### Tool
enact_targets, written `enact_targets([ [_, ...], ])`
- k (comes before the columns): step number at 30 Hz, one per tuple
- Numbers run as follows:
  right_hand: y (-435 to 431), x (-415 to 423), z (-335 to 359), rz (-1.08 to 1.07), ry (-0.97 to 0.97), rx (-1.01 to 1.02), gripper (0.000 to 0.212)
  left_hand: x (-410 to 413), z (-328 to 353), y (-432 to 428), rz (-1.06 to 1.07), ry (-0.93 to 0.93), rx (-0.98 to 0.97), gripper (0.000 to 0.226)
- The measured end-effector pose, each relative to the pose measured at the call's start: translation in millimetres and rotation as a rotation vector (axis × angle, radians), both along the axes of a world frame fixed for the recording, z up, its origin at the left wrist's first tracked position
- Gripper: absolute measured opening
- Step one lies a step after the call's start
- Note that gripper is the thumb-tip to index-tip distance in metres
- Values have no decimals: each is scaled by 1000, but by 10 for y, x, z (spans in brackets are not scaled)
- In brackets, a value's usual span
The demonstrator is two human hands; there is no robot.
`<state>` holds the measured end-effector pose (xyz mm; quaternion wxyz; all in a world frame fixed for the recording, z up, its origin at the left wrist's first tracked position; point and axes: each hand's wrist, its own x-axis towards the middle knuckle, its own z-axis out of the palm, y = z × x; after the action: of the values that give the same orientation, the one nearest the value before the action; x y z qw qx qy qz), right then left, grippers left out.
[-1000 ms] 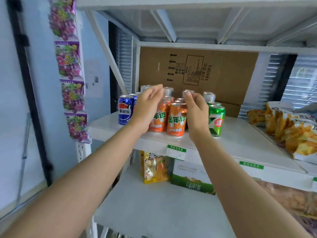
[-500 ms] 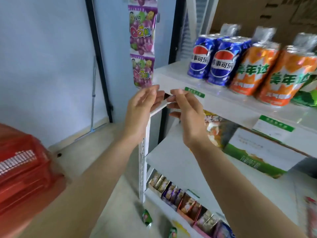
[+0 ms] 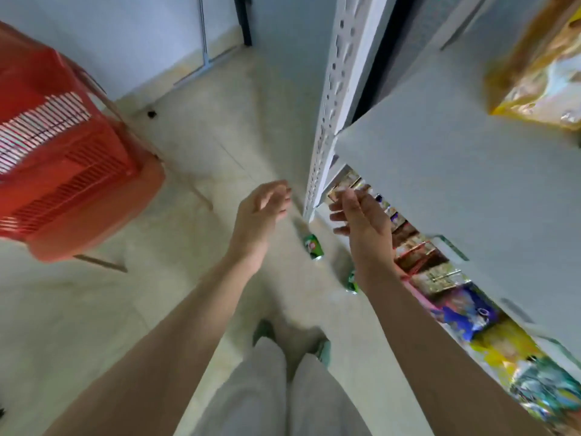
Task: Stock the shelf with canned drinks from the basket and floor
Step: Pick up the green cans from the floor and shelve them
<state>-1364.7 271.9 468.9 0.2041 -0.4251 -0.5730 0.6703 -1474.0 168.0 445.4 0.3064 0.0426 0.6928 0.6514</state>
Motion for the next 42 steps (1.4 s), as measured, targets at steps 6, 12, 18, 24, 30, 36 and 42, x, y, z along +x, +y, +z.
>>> enact_targets([
  [6,21,277,-1621,-45,-236,-101,18,368,-1573,-73,-68,-175,-151,19],
  [12,242,226,-3320,28,-404,-124,19,408,-3158,116,-37,-312,-245,19],
  [18,434,-69,-5023,208,-509,-41,24,315,-4734,215,-38,-353,-374,10],
  [24,680,-363,-6420,319,-597,148,48,104,-6118,373,-58,-371,-373,11],
  [30,881,-512,-7306,455,-674,198,68,-48,-6906,566,-84,-486,-337,41],
  [36,855,-522,-7637,424,-684,216,84,-123,-7143,697,-68,-600,-273,45],
  [42,684,-349,-7204,428,-535,-74,36,-145,-6749,579,-17,-635,-235,42],
])
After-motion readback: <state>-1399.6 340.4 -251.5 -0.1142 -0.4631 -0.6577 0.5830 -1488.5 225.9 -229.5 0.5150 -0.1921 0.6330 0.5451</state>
